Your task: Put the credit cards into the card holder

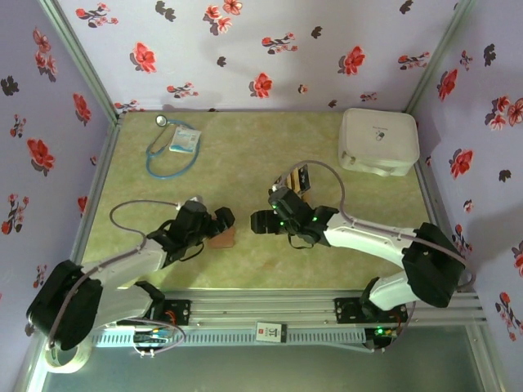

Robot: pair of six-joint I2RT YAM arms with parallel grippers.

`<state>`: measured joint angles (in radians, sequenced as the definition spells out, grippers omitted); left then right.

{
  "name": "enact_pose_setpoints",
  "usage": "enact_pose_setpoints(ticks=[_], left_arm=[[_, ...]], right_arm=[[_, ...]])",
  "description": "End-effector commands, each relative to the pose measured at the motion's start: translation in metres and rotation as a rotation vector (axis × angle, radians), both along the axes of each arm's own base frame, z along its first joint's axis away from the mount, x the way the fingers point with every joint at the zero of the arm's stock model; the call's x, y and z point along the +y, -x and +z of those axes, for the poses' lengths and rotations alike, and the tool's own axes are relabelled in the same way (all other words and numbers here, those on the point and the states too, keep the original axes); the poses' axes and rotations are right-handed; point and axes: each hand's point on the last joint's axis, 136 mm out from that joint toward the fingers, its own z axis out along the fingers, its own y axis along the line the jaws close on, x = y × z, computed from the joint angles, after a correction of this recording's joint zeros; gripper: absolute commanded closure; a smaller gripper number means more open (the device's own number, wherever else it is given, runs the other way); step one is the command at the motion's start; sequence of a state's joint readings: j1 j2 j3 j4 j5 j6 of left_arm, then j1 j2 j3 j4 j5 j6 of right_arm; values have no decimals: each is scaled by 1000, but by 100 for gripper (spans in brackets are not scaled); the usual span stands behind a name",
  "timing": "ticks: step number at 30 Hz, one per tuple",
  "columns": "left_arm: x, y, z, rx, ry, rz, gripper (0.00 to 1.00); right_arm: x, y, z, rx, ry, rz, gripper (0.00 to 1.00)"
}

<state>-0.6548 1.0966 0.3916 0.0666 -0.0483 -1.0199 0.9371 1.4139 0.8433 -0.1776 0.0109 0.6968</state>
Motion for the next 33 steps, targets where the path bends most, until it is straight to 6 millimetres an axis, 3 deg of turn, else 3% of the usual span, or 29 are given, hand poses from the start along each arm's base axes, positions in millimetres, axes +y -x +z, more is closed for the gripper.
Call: enact_pose_setpoints(ticks=[1, 7, 11, 26, 29, 33], left_arm=[[12, 16, -14, 40, -29, 15, 0], [16, 24, -24, 64, -29, 14, 0], [7, 22, -24, 65, -15, -10, 0], [-63, 14, 7, -4, 95, -128, 0], [-56, 12, 8, -3, 55, -100, 0], [-23, 11, 5, 11, -62, -33, 0]], right_arm=[[4, -4, 10, -15, -39, -34, 25], [-4, -7, 13, -32, -15, -50, 25], [-6, -8, 14, -32, -13, -53, 24], [-24, -7, 14, -23, -24, -93, 25], [-21, -4, 9, 8, -44, -94, 26], [-10, 3, -6, 52, -69, -85, 27]])
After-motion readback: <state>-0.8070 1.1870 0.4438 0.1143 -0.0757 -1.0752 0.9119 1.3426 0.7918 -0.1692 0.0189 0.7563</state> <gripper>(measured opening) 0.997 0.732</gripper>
